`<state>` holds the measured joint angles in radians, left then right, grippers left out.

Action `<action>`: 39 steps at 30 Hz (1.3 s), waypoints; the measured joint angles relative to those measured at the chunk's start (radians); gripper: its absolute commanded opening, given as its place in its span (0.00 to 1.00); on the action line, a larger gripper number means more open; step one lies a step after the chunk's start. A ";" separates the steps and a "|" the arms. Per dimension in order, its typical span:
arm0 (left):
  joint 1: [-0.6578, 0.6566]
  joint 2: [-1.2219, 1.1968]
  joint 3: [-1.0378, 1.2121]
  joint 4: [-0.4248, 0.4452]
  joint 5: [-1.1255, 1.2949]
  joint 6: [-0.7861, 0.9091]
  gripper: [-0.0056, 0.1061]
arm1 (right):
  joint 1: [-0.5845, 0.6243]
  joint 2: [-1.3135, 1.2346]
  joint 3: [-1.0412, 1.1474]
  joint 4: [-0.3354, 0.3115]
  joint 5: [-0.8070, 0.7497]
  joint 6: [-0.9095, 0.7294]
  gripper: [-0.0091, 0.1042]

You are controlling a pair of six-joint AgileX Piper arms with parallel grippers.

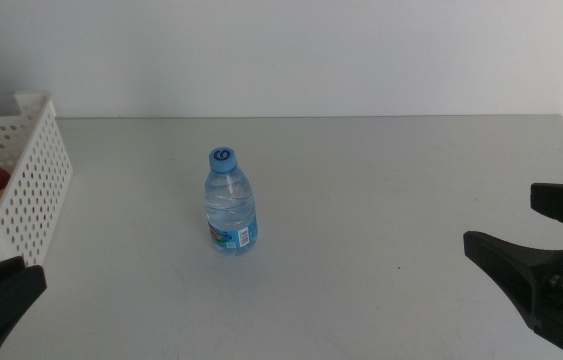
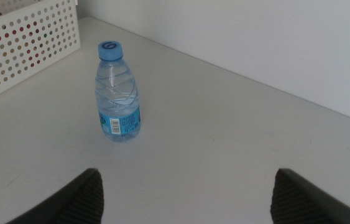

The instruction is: Use arms to grab the bottles and put them into the dustbin to the left of the table.

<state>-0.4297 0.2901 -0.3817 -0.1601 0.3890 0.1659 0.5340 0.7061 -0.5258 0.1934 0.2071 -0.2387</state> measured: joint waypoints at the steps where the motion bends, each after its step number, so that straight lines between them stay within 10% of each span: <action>1: 0.000 0.000 0.000 -0.005 0.000 0.000 0.22 | 0.000 0.000 0.000 0.000 0.000 0.000 0.71; 8: 0.000 0.024 0.000 -0.015 -0.040 0.017 0.32 | 0.000 -0.001 0.000 0.000 0.000 0.000 0.71; 21: -0.069 0.317 0.000 -0.022 -0.340 0.124 0.80 | 0.000 -0.001 0.000 0.000 0.000 0.000 0.71; 39: -0.106 0.720 0.000 -0.024 -0.641 0.060 0.87 | 0.000 -0.001 0.000 0.000 0.000 0.000 0.71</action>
<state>-0.5361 1.0099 -0.3817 -0.1842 -0.2516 0.2261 0.5340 0.7053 -0.5258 0.1934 0.2071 -0.2387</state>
